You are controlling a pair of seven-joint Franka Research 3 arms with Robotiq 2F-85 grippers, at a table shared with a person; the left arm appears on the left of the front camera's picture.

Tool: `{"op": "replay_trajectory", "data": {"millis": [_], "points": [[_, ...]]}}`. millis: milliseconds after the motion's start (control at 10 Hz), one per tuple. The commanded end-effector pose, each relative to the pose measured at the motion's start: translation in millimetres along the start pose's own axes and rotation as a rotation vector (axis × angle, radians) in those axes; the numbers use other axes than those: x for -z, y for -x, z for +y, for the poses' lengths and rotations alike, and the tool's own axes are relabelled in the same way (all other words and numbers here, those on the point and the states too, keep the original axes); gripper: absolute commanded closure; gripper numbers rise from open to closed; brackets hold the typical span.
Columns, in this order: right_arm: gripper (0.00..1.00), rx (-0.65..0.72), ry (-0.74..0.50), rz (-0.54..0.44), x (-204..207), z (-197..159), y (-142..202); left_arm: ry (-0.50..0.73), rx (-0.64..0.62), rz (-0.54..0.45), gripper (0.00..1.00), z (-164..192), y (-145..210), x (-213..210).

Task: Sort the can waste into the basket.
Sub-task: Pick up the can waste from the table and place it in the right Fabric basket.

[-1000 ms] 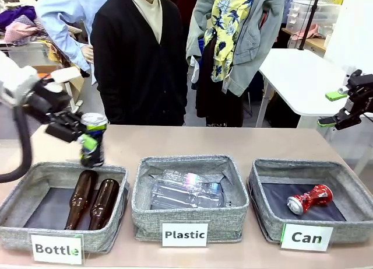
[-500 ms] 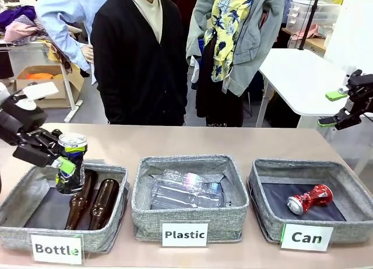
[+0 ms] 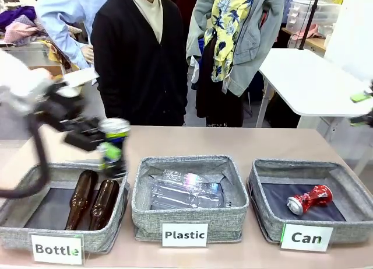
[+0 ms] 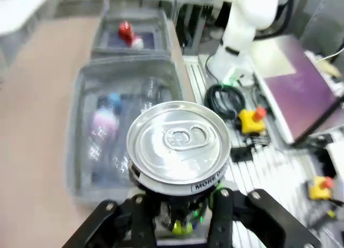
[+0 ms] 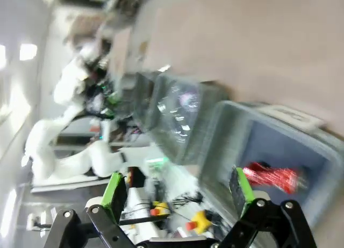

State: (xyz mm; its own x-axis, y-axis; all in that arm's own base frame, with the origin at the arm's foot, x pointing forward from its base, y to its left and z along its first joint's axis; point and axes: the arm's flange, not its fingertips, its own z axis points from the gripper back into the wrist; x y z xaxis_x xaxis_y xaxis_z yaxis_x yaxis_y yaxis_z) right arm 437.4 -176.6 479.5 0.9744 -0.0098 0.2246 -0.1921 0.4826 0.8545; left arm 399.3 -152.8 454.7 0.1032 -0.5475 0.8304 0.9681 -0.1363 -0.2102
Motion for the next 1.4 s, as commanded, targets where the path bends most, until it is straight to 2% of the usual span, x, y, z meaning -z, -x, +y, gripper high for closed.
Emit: {"op": "replay_trajectory", "data": {"millis": [0,200,400,500,700,800,900,1000,1300], "points": [[0.0,-0.015,0.163,-0.045,-39.0,-3.2,43.3,0.075,0.072,0.175,0.59,29.8,-112.0,64.5],[0.0,-0.031,0.227,-0.114,-68.7,-24.7,94.1,0.197,0.093,0.354,0.59,63.4,-202.5,150.3],[0.0,-0.086,0.176,-0.145,-87.1,-41.7,125.6,0.193,0.018,0.527,0.59,97.1,-271.1,238.8],[0.0,-0.108,0.151,-0.152,-90.6,-52.2,134.2,0.158,0.006,0.598,0.59,115.5,-291.6,286.3],[0.0,-0.08,0.097,-0.176,-93.8,-69.2,144.0,0.052,0.016,0.711,0.59,140.6,-311.7,377.6],[0.0,-0.042,0.086,-0.199,-94.6,-74.4,145.6,-0.005,0.043,0.73,0.59,142.4,-320.5,404.8],[0.0,-0.032,0.066,-0.216,-96.3,-78.3,147.7,-0.028,0.07,0.752,0.59,137.5,-325.8,422.4],[0.0,-0.049,0.123,-0.169,-91.8,-69.5,147.7,-0.048,0.085,0.753,0.59,130.9,-328.5,432.4],[0.0,-0.049,0.123,-0.169,-91.8,-69.5,147.7,-0.082,0.125,0.759,0.59,132.0,-326.2,443.1]]}}
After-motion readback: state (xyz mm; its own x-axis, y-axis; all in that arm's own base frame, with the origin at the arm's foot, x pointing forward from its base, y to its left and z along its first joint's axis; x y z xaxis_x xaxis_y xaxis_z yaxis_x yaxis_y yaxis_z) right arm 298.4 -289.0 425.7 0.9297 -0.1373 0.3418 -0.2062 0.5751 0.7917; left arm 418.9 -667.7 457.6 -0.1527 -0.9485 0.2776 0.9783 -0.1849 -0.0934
